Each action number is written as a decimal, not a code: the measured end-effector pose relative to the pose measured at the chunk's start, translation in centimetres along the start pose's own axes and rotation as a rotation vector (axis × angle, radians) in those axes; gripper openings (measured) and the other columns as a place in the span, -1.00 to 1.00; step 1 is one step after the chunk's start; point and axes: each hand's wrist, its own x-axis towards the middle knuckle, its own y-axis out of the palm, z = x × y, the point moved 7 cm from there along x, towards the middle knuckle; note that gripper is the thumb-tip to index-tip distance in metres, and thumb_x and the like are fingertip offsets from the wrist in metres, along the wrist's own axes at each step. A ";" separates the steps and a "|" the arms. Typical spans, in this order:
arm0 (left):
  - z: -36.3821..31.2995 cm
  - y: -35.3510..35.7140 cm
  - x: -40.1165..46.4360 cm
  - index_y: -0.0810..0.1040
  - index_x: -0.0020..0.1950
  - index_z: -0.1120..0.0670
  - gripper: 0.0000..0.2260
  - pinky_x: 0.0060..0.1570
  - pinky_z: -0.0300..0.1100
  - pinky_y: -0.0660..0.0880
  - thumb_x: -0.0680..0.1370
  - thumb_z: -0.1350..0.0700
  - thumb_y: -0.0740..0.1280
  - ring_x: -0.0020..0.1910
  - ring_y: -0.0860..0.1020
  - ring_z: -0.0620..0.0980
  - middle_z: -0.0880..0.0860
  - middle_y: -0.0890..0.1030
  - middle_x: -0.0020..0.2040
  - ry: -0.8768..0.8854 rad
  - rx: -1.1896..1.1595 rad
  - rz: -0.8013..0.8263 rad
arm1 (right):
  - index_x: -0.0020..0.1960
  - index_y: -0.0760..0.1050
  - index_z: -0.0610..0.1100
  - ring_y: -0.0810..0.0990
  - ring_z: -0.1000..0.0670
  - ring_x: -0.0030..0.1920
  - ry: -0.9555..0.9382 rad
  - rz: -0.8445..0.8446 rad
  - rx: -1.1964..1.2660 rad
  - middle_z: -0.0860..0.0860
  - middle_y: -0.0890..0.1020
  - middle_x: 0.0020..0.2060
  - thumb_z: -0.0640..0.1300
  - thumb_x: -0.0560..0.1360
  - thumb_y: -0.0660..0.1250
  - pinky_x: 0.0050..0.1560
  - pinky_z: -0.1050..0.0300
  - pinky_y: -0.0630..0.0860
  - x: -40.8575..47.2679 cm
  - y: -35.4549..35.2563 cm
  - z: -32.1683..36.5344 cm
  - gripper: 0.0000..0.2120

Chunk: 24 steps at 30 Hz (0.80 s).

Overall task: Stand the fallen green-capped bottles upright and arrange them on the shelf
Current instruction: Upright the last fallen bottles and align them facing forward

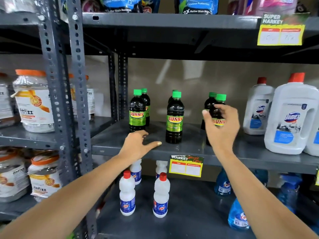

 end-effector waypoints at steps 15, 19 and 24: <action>8.1 -5.7 -0.5 0.11 0.56 0.20 0.41 0.35 0.04 0.33 -0.04 -0.73 0.18 0.50 0.23 0.13 0.14 0.19 0.57 -0.105 0.661 0.349 | 0.31 0.38 -0.20 0.55 -0.17 0.23 0.629 0.753 -0.095 -0.16 0.58 0.23 0.04 0.32 0.58 0.08 0.05 0.46 -10.4 22.9 -0.5 -0.30; 8.4 -5.7 -0.2 0.07 0.57 0.20 0.46 0.42 0.07 0.26 -0.09 -0.73 0.16 0.54 0.14 0.15 0.16 0.12 0.59 -0.114 0.683 0.403 | 0.22 0.50 -0.12 0.58 -0.10 0.21 0.686 0.841 -0.028 -0.05 0.64 0.15 -0.04 0.28 0.62 0.11 0.06 0.48 -10.6 25.0 -1.3 -0.43; 8.5 -5.6 -0.1 0.10 0.56 0.22 0.44 0.40 0.04 0.25 -0.05 -0.73 0.16 0.52 0.19 0.15 0.17 0.18 0.57 -0.071 0.691 0.363 | 0.29 0.49 -0.09 0.55 -0.11 0.24 0.633 0.809 -0.056 -0.07 0.63 0.21 0.02 0.31 0.59 0.21 -0.01 0.49 -11.5 25.3 -1.4 -0.39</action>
